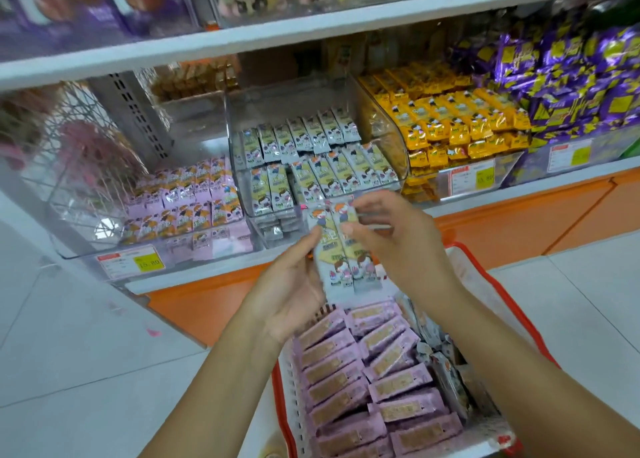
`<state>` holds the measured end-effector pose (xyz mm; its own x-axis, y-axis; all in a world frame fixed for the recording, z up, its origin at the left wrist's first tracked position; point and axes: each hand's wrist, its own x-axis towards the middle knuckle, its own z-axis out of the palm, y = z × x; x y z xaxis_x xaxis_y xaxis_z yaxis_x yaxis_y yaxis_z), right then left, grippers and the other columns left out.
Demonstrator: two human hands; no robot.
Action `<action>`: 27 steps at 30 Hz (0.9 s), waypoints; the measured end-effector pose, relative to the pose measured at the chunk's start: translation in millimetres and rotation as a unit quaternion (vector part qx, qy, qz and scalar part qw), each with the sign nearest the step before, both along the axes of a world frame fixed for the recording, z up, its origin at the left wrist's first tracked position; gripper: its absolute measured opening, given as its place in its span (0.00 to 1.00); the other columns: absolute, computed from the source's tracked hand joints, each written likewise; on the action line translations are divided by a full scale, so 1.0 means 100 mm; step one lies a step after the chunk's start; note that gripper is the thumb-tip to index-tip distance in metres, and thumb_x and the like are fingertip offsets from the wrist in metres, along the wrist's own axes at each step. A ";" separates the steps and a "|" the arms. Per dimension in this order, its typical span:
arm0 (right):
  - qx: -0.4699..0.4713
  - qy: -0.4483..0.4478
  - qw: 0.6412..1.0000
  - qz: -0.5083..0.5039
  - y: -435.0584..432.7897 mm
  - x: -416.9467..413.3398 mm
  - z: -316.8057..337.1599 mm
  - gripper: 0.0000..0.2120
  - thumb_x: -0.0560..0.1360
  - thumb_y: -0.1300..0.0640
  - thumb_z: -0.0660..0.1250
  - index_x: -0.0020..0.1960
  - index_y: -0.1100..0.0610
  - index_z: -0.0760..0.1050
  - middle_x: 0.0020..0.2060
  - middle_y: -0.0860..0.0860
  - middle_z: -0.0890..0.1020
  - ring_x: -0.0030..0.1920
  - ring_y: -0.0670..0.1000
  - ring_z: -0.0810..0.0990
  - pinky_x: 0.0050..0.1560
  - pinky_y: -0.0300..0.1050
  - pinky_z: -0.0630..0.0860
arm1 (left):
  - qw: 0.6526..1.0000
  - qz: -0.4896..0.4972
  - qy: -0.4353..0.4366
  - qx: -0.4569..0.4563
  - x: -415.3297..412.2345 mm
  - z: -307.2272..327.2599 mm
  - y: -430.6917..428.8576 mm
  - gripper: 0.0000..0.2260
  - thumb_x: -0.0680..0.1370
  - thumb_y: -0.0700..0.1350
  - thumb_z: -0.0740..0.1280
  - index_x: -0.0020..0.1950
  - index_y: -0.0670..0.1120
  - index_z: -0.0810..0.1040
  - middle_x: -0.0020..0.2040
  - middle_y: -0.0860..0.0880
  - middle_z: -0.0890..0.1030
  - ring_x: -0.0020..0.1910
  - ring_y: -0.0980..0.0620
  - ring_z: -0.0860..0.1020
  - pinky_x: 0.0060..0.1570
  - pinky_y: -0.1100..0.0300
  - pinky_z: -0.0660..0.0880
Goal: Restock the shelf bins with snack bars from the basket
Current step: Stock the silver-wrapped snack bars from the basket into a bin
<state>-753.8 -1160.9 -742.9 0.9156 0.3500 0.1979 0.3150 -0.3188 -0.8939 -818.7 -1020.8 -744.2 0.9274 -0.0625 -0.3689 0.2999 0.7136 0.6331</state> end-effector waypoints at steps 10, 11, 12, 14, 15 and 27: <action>-0.123 -0.074 0.988 0.057 0.32 -0.03 0.28 0.30 0.73 0.47 0.69 0.72 0.45 0.61 0.67 0.43 0.67 0.61 0.41 0.68 0.53 0.33 0.62 | 0.992 0.084 -0.092 0.004 0.25 0.22 0.22 0.22 0.75 0.43 0.63 0.67 0.35 0.69 0.64 0.37 0.74 0.63 0.45 0.73 0.66 0.54 0.67; -0.108 -0.063 0.991 0.055 0.35 0.01 0.31 0.29 0.73 0.48 0.69 0.71 0.44 0.62 0.65 0.43 0.68 0.59 0.41 0.68 0.52 0.34 0.64 | 0.991 0.073 -0.108 0.031 0.26 0.24 0.25 0.20 0.75 0.42 0.64 0.65 0.35 0.70 0.60 0.37 0.74 0.59 0.46 0.74 0.61 0.57 0.70; -0.092 -0.044 0.993 0.058 0.39 0.07 0.35 0.28 0.73 0.50 0.69 0.70 0.45 0.63 0.63 0.43 0.69 0.57 0.41 0.69 0.51 0.36 0.66 | 0.987 0.072 -0.118 0.078 0.27 0.25 0.28 0.16 0.76 0.41 0.64 0.62 0.36 0.71 0.58 0.39 0.75 0.55 0.47 0.76 0.56 0.59 0.73; -0.058 0.000 0.997 0.060 0.48 0.24 0.44 0.25 0.73 0.52 0.70 0.67 0.46 0.66 0.56 0.43 0.73 0.53 0.43 0.75 0.49 0.43 0.75 | 0.959 0.108 -0.117 0.233 0.28 0.32 0.36 0.11 0.79 0.39 0.62 0.60 0.41 0.76 0.56 0.47 0.81 0.54 0.53 0.80 0.51 0.63 0.76; -0.055 0.010 0.997 0.053 0.54 0.36 0.47 0.24 0.73 0.53 0.70 0.66 0.47 0.67 0.53 0.43 0.74 0.50 0.45 0.77 0.48 0.48 0.78 | 0.924 0.148 -0.109 0.334 0.28 0.34 0.42 0.11 0.80 0.39 0.62 0.60 0.46 0.78 0.55 0.51 0.83 0.54 0.58 0.80 0.50 0.66 0.75; -0.317 -0.081 0.945 0.017 2.03 1.58 0.39 0.20 0.77 0.45 0.64 0.64 0.55 0.72 0.55 0.53 0.80 0.54 0.55 0.79 0.44 0.44 0.73 | 0.763 0.204 -0.008 0.614 0.35 0.18 0.91 0.19 0.80 0.41 0.62 0.71 0.43 0.69 0.39 0.64 0.72 0.38 0.68 0.71 0.37 0.82 0.65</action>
